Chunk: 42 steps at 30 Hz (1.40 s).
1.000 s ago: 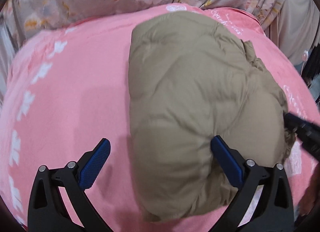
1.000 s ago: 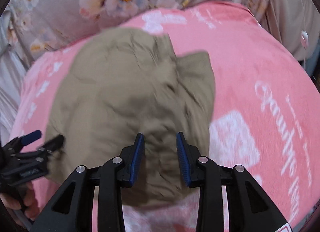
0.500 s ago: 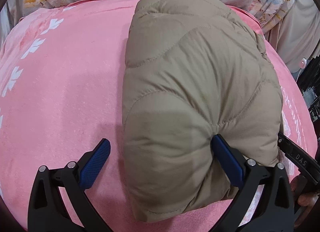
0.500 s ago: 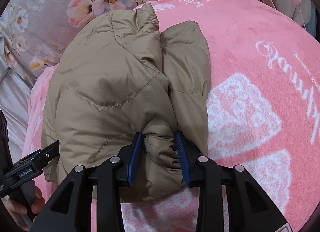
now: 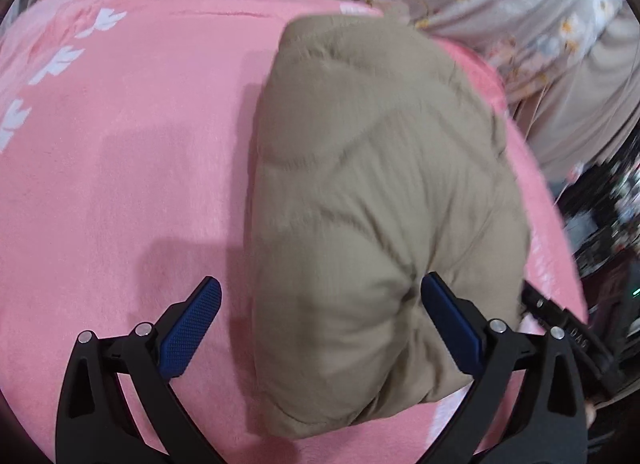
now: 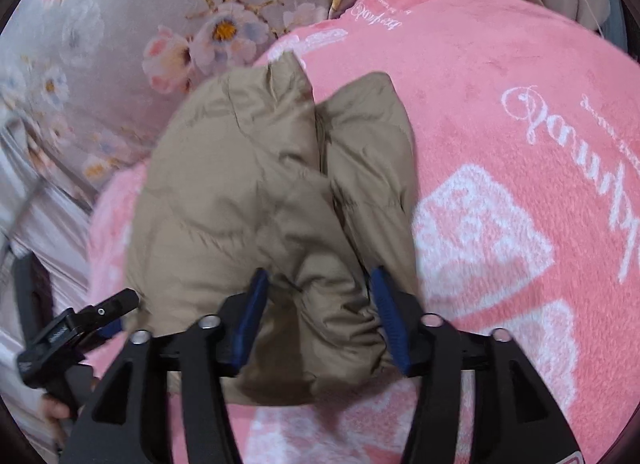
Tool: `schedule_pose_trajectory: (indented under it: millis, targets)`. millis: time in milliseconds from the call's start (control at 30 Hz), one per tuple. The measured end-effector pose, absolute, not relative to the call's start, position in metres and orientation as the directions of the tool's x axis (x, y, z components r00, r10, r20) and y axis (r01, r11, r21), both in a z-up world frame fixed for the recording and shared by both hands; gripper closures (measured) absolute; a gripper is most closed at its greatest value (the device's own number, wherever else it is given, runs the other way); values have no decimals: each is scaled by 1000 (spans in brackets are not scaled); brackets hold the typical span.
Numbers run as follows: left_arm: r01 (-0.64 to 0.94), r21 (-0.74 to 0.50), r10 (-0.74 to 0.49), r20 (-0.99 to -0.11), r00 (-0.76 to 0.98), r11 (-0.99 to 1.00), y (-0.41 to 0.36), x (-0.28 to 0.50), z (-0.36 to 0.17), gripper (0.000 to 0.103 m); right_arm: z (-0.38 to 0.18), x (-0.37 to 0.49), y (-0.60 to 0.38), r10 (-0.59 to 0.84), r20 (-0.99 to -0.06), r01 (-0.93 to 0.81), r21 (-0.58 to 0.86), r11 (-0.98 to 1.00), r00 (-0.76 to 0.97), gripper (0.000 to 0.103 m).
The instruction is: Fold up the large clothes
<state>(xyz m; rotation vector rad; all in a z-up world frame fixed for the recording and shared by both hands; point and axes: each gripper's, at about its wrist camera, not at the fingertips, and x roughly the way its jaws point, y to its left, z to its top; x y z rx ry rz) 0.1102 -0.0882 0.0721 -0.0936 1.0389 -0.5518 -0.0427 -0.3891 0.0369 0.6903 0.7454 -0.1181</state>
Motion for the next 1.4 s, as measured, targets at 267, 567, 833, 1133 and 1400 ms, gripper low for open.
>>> schedule_pose_trajectory:
  millis: [267,567,833,1133,1400]
  targets:
    - [305,-520,-595,-760,262,798,-85,177,67,5,24,-17,-436,189,-668,394,617,681,720,17]
    - [267,-639,-689,-701,185,722,-102,195,37,5,3,5,-430,341,-571,279,734,619,747,5]
    - [285,-630,-686,-706,175,722,-113,207,35,5,4,41,-417,353,-552,250,741,624,755,12]
    - [439,-574,-705,-670,233,691,-119,197,68,21,14,47,-410,471,-399,113,844,525,787,66]
    - [582,-522,-768,-548,331,623,-98,189,125,26,77,47,-384,421,-313,-4,799,601,851,68]
